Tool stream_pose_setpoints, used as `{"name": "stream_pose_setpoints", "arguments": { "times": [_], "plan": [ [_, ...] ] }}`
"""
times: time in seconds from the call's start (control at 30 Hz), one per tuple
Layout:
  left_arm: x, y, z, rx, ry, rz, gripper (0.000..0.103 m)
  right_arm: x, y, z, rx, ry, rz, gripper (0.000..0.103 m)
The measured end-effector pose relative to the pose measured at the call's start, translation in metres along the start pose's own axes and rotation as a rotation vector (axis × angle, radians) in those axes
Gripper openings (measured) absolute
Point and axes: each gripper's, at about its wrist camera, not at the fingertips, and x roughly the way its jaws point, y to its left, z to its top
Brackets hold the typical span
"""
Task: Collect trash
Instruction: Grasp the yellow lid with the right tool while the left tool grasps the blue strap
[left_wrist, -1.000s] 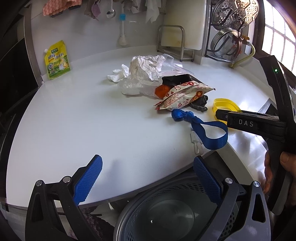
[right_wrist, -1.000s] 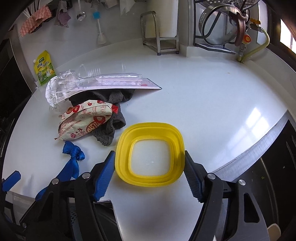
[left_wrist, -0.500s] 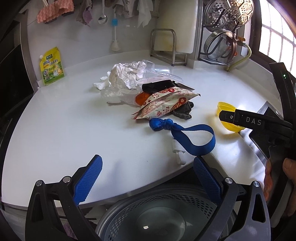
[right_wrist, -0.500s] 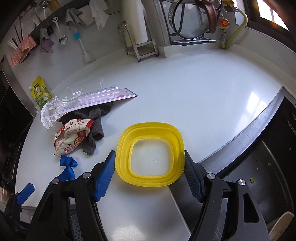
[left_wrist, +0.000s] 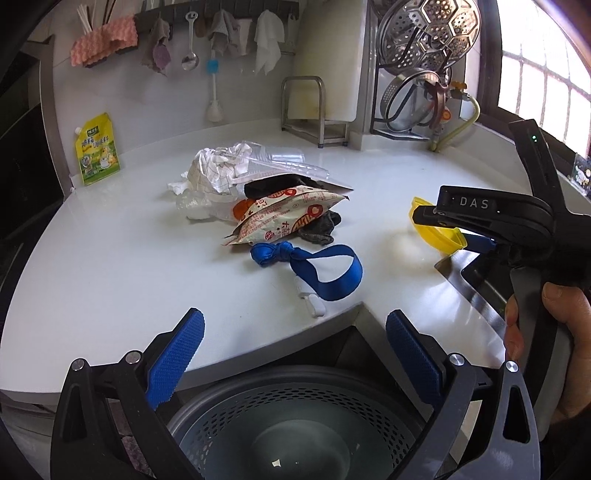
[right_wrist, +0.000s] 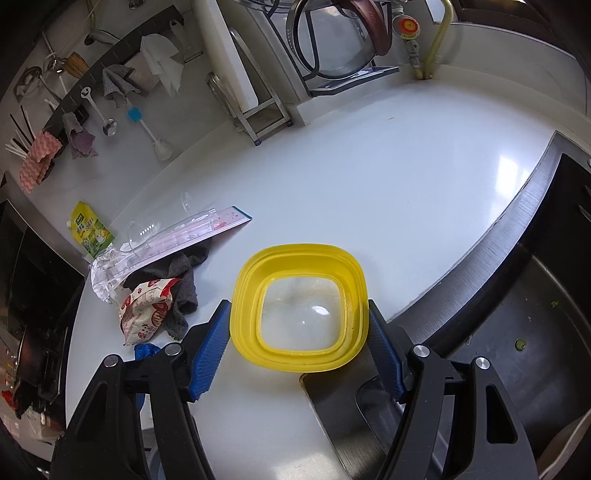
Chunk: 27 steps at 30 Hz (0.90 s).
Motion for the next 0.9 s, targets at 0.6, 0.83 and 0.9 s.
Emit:
{"name": "stream_pose_setpoints", "arguments": {
  "times": [0.6, 0.83, 0.9],
  "plan": [
    [0.07, 0.003, 0.032, -0.058, 0.077, 0.12, 0.096, 0.001, -0.006, 0.005, 0.043, 0.005, 0.062, 0.068],
    [0.074, 0.004, 0.029, -0.046, 0.077, 0.099, 0.062, 0.004, -0.005, 0.004, 0.037, 0.013, 0.063, 0.068],
    [0.073, 0.007, 0.028, -0.058, 0.079, 0.07, 0.049, 0.004, -0.004, 0.004, 0.035, 0.013, 0.062, 0.068]
  ]
}}
